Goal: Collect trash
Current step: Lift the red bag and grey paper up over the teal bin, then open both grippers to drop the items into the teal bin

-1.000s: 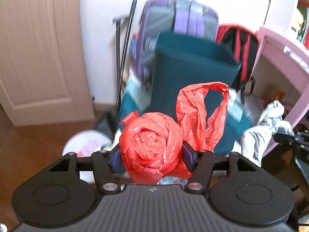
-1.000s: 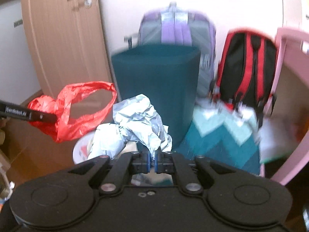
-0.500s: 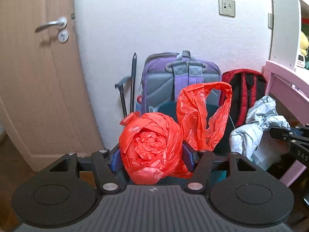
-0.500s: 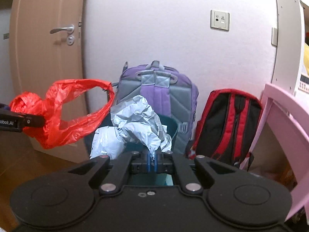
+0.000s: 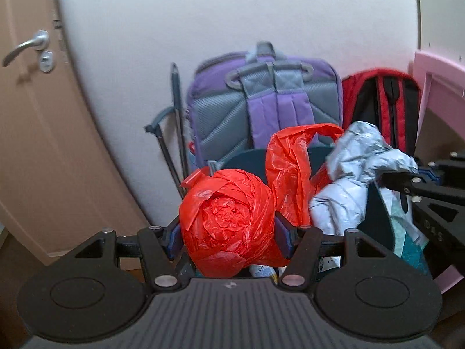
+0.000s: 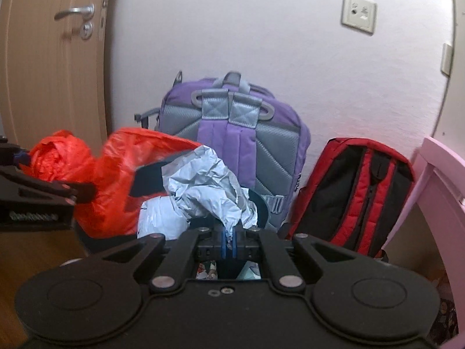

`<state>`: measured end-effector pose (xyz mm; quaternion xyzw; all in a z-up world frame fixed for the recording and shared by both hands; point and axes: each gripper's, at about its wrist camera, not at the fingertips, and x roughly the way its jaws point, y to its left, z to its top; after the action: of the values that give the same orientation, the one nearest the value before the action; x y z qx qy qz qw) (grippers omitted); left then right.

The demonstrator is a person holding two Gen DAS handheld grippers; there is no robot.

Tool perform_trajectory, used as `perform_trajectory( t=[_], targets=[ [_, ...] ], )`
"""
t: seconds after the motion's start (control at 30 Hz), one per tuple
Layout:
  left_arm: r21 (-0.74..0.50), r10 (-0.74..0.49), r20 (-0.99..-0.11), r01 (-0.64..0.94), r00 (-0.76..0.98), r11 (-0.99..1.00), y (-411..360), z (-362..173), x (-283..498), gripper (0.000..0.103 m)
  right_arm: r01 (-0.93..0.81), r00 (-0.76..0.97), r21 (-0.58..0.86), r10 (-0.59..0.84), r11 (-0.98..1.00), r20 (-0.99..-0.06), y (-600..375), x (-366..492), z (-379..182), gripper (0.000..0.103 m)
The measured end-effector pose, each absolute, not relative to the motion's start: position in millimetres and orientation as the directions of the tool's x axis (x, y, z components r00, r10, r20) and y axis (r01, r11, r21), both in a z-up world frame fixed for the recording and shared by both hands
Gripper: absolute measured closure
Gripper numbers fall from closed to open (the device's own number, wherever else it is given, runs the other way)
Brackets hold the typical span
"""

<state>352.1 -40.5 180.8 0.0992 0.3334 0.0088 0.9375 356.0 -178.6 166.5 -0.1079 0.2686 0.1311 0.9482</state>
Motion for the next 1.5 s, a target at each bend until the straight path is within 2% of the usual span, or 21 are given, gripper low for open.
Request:
perform_trajectory(
  t=[0.37,0.73,1.1,1.5],
  targets=[
    [0.218,0.075,-0.697,0.111,0.713,0.97,-58,130,404,0.042,-0.345,0.761,-0.164,0.173,0.924,-0.625,-170,400,120,0.098],
    [0.186,0.048,-0.737,0.135,0.674,0.973,-60,111,419,0.035,-0.399,0.733,-0.169,0.202,0.901,-0.65,-172,408,107,0.08],
    [0.151,0.03,-0.729,0.119,0.684,0.981,-57,132,390,0.033,-0.407,0.737,-0.142,0.233,0.903,-0.635,-184,379,128,0.075],
    [0.125,-0.013,-0.678,0.132,0.734,0.983,-62,185,304,0.033,-0.413,0.763,-0.093,0.288,0.906,-0.579,-203,294,180,0.069]
  ],
)
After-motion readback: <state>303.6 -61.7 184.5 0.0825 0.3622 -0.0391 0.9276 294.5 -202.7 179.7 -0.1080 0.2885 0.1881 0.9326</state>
